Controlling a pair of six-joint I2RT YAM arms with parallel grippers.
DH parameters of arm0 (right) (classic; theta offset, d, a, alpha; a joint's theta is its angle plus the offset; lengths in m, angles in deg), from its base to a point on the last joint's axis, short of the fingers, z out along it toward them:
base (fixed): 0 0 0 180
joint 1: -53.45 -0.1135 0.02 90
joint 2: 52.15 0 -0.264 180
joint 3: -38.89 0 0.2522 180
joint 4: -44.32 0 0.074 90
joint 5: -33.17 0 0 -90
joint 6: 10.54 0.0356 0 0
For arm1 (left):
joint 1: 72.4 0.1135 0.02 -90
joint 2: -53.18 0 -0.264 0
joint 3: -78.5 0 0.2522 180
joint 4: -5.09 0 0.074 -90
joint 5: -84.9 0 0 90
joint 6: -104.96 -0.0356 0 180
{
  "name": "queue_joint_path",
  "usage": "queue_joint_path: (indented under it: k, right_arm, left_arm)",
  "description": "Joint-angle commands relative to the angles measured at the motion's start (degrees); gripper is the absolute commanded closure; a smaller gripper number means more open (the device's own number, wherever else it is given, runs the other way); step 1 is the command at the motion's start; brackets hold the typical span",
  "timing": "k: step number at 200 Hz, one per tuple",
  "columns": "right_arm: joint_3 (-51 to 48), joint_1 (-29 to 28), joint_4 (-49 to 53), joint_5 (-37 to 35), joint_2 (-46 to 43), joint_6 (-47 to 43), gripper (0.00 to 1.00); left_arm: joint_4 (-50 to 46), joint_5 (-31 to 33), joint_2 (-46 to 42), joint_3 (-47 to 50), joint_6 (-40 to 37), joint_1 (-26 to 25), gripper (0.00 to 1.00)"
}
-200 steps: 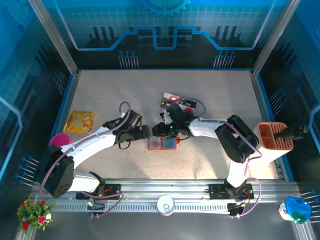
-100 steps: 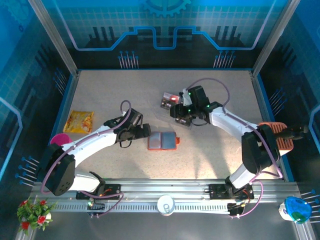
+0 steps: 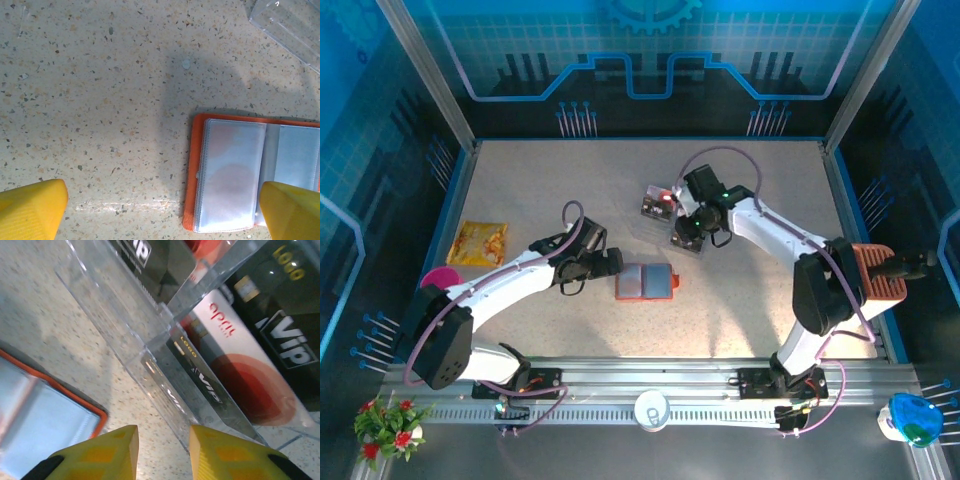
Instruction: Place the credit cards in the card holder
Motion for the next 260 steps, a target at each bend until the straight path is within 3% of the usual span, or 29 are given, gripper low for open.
queue_joint_path:
  k: [1, 48, 137, 210, 260]
  right_arm:
    - [2.60, -1.92, 3.55, -7.30, 2.48, -5.10, 0.67]
    - [3.22, -3.34, 3.12, -11.68, 5.13, -6.96, 0.66]
    - [3.71, -3.35, 1.92, -10.31, 8.54, -7.46, 0.67]
    - [4.02, -3.40, 2.10, -8.19, 8.84, -7.50, 0.89]
    - [3.66, -3.61, 2.10, -8.03, 8.03, -7.61, 0.91]
  left_arm:
    - [0.02, -1.25, 0.88, -0.93, -0.08, 0.09, 0.01]
    - [0.18, -1.43, 1.24, -0.80, 0.19, 0.09, 0.01]
    - [0.35, -1.61, 1.79, -1.21, 0.29, 0.01, 0.01]
    - [0.38, -1.52, 1.77, -1.01, 0.45, -0.07, 0.01]
    - [0.38, -1.50, 1.70, -1.21, 0.44, -0.08, 0.01]
